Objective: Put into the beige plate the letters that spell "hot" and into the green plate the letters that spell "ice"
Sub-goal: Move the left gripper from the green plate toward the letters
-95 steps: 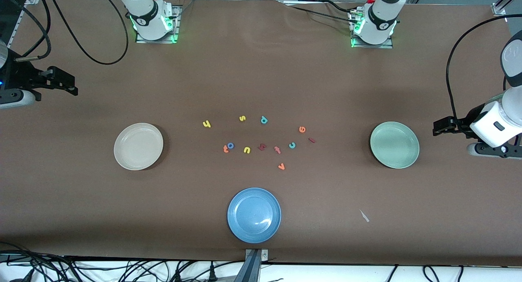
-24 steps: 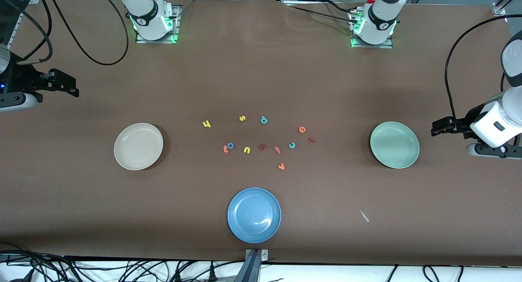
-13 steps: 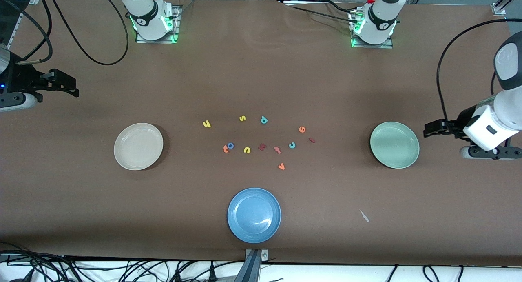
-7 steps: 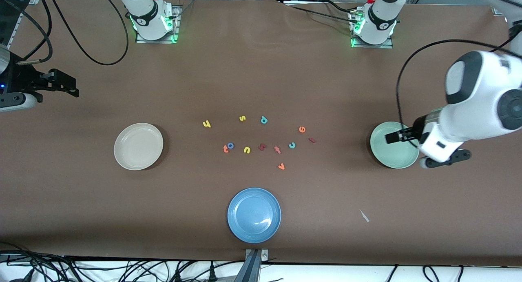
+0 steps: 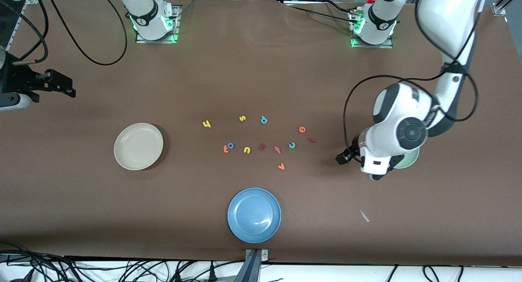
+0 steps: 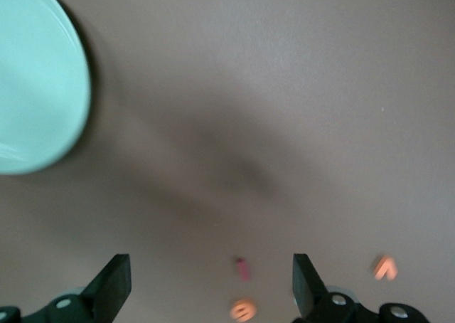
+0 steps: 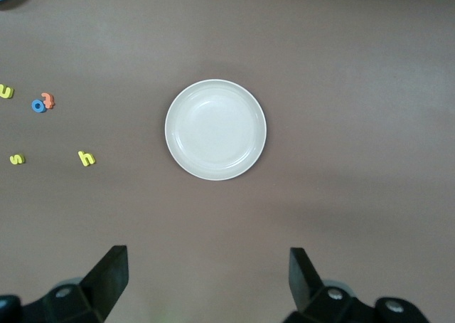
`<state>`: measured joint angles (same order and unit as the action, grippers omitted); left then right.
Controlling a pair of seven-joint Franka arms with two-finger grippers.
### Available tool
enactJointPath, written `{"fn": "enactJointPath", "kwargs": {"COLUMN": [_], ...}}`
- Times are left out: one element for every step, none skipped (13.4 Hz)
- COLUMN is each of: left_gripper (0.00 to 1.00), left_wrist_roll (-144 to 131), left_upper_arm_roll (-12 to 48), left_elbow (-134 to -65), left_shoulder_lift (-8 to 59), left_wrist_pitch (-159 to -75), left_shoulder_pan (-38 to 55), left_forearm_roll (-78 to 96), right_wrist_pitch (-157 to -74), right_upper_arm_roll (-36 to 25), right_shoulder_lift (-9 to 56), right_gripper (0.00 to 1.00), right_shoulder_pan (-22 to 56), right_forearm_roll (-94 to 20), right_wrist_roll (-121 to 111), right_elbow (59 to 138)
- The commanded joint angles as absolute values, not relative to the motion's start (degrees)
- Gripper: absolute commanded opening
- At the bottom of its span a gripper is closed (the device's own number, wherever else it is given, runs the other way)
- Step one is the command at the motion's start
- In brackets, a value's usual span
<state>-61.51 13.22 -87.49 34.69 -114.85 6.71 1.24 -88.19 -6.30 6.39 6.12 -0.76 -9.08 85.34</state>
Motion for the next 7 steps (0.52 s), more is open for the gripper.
{"fn": "enactJointPath", "kwargs": {"left_gripper": [1.00, 1.00, 1.00, 1.00, 1.00, 1.00, 1.00], "left_wrist_roll": [-69.4, -71.3, -72.5, -73.5, -73.6, -73.6, -73.8], "left_upper_arm_roll": [12.7, 12.7, 12.7, 12.7, 12.7, 12.7, 12.6], "left_elbow": [-87.4, -87.5, -88.8, -91.1, -93.1, -94.2, -94.4], "left_shoulder_lift": [37.2, 38.3, 39.2, 39.2, 39.1, 39.2, 39.6], "left_wrist_pitch": [-116.9, -117.6, -120.1, -123.1, -125.7, -126.6, -126.7], "left_shoulder_pan": [8.5, 8.9, 9.6, 9.6, 10.1, 11.1, 11.9], "left_forearm_roll": [2.1, 2.1, 2.1, 2.1, 2.1, 2.0, 1.9], "right_wrist_pitch": [-87.8, -87.8, -87.8, -87.8, -87.8, -87.8, -87.9], "right_upper_arm_roll": [-6.1, -6.1, -6.1, -6.1, -6.1, -6.1, -6.1], "right_shoulder_lift": [6.7, 6.7, 6.7, 7.0, 7.1, 7.1, 7.6], "right_gripper": [1.00, 1.00, 1.00, 1.00, 1.00, 1.00, 1.00], "right_shoulder_pan": [5.8, 5.8, 5.8, 5.7, 5.8, 5.8, 5.7], "right_forearm_roll": [-0.4, -0.3, -0.3, -0.3, -0.1, -0.1, -0.1], "right_wrist_roll": [-8.6, -8.6, -8.6, -8.6, -8.7, -8.6, -8.3], "right_elbow": [84.3, 84.3, 84.3, 84.3, 84.3, 84.3, 84.3]}}
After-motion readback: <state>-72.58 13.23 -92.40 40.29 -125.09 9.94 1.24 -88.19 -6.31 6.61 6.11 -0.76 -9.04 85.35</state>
